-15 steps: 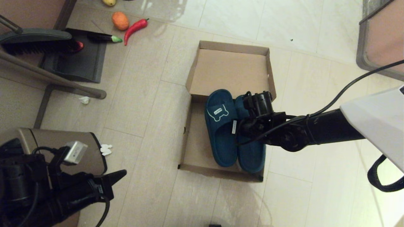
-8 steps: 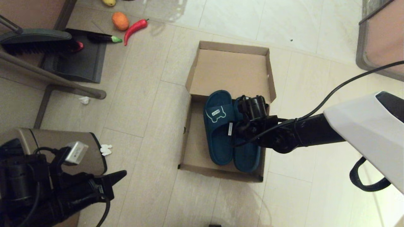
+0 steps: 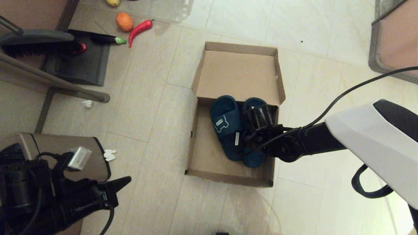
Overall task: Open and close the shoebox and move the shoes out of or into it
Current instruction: Put the shoes into the shoe box
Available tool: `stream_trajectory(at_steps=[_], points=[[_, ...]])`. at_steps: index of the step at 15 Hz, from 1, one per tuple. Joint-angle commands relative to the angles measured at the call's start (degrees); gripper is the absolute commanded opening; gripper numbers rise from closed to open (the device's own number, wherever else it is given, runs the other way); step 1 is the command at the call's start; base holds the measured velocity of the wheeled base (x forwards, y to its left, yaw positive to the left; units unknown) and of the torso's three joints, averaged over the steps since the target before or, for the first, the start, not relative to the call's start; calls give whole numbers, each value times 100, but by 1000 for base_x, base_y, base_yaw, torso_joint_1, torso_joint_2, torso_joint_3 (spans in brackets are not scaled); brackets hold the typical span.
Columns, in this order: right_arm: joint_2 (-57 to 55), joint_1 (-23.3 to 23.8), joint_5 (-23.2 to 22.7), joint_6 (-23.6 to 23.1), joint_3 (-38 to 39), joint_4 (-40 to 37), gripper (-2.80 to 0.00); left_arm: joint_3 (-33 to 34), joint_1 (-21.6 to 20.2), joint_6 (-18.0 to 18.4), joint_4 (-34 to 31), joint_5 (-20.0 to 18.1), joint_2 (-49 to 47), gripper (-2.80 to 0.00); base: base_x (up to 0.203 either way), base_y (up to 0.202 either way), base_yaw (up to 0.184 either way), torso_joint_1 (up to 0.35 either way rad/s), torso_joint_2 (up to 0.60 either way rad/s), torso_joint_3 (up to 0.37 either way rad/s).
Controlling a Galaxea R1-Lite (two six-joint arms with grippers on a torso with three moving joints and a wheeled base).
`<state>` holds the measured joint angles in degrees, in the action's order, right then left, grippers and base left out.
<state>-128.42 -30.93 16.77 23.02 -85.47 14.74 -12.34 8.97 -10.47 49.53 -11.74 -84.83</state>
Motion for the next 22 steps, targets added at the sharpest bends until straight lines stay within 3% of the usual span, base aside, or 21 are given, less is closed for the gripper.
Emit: stream_trajectory(at_steps=[1, 7, 11, 16, 19, 20, 22], points=[[-12, -15, 6, 10, 38, 7, 0, 13, -1, -8, 22, -4, -7, -280, 0, 0, 0, 0, 0, 0], [27, -37, 175, 110, 391, 96, 0, 12, -1, 1, 30, -4, -16, -280, 0, 0, 0, 0, 0, 0], [-199, -45, 224, 177, 487, 955, 0, 65, -1, 10, 30, -4, -7, -280, 0, 0, 0, 0, 0, 0], [-667, -45, 768, 122, 440, 1795, 0, 74, 0, 19, 30, -10, -33, -280, 0, 0, 0, 0, 0, 0], [-711, -106, 965, 139, 440, 1904, 0, 74, 8, 19, 30, -13, -50, -280, 0, 0, 0, 0, 0, 0], [-711, -115, 1036, 126, 417, 1910, -280, 74, 8, 19, 30, -13, -60, -280, 0, 0, 0, 0, 0, 0], [-676, -125, 1061, 124, 424, 1919, -280, 74, 8, 19, 30, -13, -51, -280, 0, 0, 0, 0, 0, 0]])
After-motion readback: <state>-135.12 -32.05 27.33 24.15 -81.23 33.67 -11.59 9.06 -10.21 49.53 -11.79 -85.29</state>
